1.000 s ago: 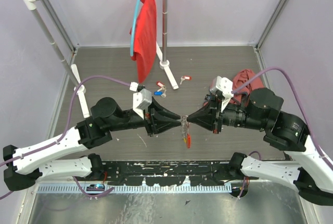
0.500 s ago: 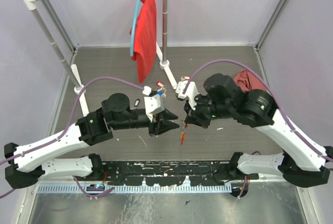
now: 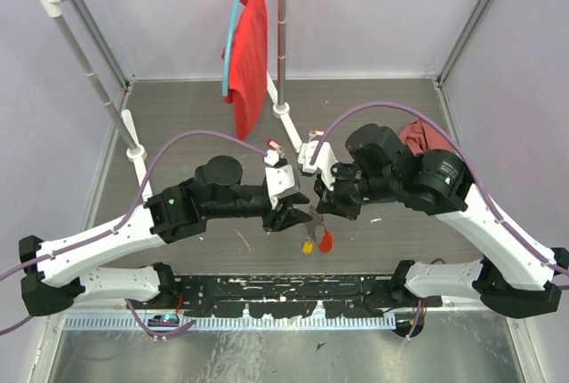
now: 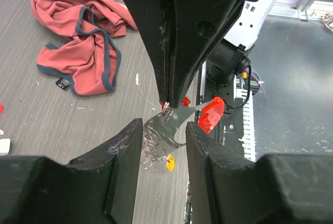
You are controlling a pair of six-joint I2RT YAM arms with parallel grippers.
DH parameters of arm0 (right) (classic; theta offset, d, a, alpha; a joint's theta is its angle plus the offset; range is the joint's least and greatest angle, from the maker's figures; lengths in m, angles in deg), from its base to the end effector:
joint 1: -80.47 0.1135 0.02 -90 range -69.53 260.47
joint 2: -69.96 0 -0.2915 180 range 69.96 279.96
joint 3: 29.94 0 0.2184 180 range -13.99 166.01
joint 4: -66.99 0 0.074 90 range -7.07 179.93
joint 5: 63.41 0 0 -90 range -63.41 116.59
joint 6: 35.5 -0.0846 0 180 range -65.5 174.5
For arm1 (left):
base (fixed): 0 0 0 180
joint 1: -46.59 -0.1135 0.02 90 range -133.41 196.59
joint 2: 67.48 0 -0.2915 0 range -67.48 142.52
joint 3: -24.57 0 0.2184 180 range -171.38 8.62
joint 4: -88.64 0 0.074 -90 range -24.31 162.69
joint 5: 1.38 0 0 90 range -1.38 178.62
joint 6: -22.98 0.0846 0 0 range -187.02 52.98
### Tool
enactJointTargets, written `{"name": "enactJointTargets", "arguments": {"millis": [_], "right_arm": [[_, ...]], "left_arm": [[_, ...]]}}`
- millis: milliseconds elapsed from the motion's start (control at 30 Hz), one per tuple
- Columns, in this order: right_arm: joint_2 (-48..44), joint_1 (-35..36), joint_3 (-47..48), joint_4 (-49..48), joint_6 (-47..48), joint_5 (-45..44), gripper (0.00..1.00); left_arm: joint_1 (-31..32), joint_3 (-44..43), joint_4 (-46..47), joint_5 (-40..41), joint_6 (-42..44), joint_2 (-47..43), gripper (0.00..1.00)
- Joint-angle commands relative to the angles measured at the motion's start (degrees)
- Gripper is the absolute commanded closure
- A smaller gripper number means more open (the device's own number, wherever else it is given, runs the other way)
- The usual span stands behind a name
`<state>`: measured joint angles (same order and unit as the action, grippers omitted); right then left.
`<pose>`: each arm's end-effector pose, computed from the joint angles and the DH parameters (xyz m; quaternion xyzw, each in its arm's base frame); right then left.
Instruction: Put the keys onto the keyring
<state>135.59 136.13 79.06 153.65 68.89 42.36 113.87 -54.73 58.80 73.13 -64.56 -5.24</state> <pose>0.0778 0.1547 0.4224 -0.5665 0.7135 0.2563 0.3231 0.0737 -0.2344 0.4011 0.5117 0.5872 -0.4203 0.4656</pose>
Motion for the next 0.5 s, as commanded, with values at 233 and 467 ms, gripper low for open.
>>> {"name": "enactJointTargets", "arguments": {"millis": [233,467], "right_arm": [[-1.25,-0.06,1.61,-3.47,1.06,3.91,0.99],[-1.68,-0.03,1.16,-4.89,1.08,4.42,0.99]], "left_arm": [[0.21,-3.77,-0.05,-0.92,1.43,1.79,0.61],[0.22,-3.98,-0.04,-2.10,1.32,2.16,0.69]]}}
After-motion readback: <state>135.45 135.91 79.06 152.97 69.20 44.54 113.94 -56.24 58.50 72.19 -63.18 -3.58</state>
